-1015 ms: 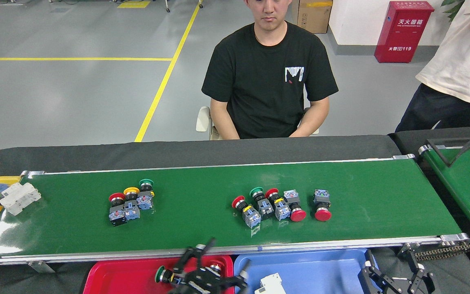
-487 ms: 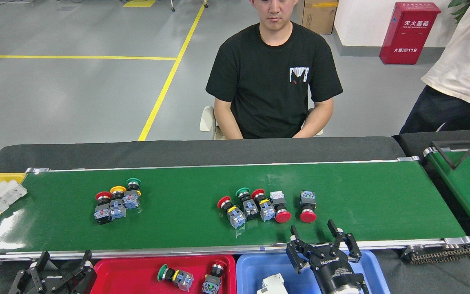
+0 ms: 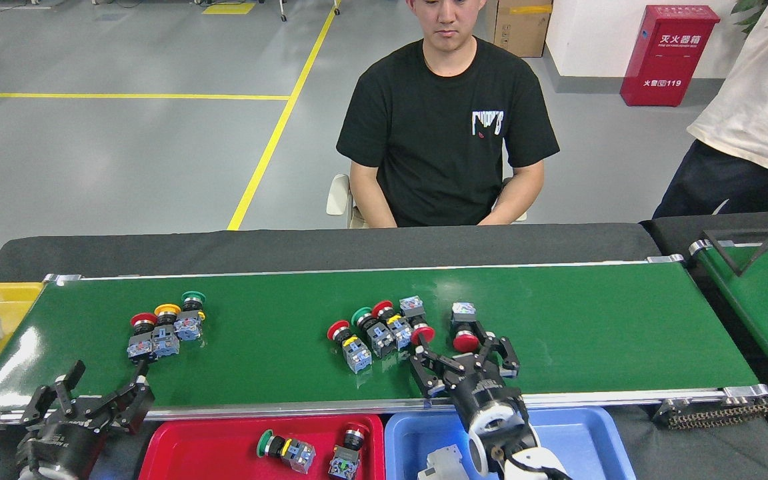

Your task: Pick switch part from conveyor to tray

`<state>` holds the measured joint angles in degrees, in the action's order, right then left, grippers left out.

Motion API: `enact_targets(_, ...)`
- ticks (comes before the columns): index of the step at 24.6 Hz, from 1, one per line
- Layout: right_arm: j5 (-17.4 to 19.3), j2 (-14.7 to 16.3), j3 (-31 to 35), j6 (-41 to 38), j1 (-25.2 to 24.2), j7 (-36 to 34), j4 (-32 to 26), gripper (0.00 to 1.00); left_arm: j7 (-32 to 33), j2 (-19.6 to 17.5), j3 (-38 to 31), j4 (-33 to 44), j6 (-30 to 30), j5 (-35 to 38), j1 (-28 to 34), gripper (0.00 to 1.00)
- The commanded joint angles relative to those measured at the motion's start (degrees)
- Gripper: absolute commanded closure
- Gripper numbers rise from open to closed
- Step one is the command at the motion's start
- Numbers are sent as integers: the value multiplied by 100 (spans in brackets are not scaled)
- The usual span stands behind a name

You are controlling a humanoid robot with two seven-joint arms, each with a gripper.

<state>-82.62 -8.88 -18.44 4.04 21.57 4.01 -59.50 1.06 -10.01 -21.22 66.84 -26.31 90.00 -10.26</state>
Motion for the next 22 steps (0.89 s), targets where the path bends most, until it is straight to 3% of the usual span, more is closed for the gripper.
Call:
enact_targets(1,18,-35,-46,-140,101,-58,35,78,-18,-98,83,-214,3,-26,-257,0)
enact_targets(3,18,-35,-37,-395,101,-67,-1,95,-18,-107,74,-426,12,-26,-389,0)
enact_targets(4,27,-35,-37,-465,110,-84,-18,99,-18,-107,74,-513,12,-26,-441,0)
enact_targets(12,80,-26,-55,-649,-109,-190,-589,99,-27,-353,74,-1251,73,-35,-863,0)
enact_targets(17,97,18,-538,-1819,-1032,-172,-2084,99,-71,-555,127,-2060,205,-26,-1338,0)
enact_targets(18,97,26,-775,-2100,-1287,-172,-2391,95,-79,-581,135,-2210,267,-26,-1417,0)
enact_targets(19,88,62,-1109,-2416,-1516,-172,-2664,68,-88,-590,135,-2359,328,-26,-1505,0)
enact_targets(20,88,123,-1417,-2645,-1630,-163,-2795,14,-97,-590,135,-2456,390,-26,-1558,0)
enact_targets(21,88,167,-1663,-2812,-1674,-163,-2804,1,-97,-590,135,-2509,460,-26,-1584,3)
enact_targets(22,80,167,-1848,-2882,-1665,-155,-2787,0,-97,-581,135,-2509,513,-26,-1593,13)
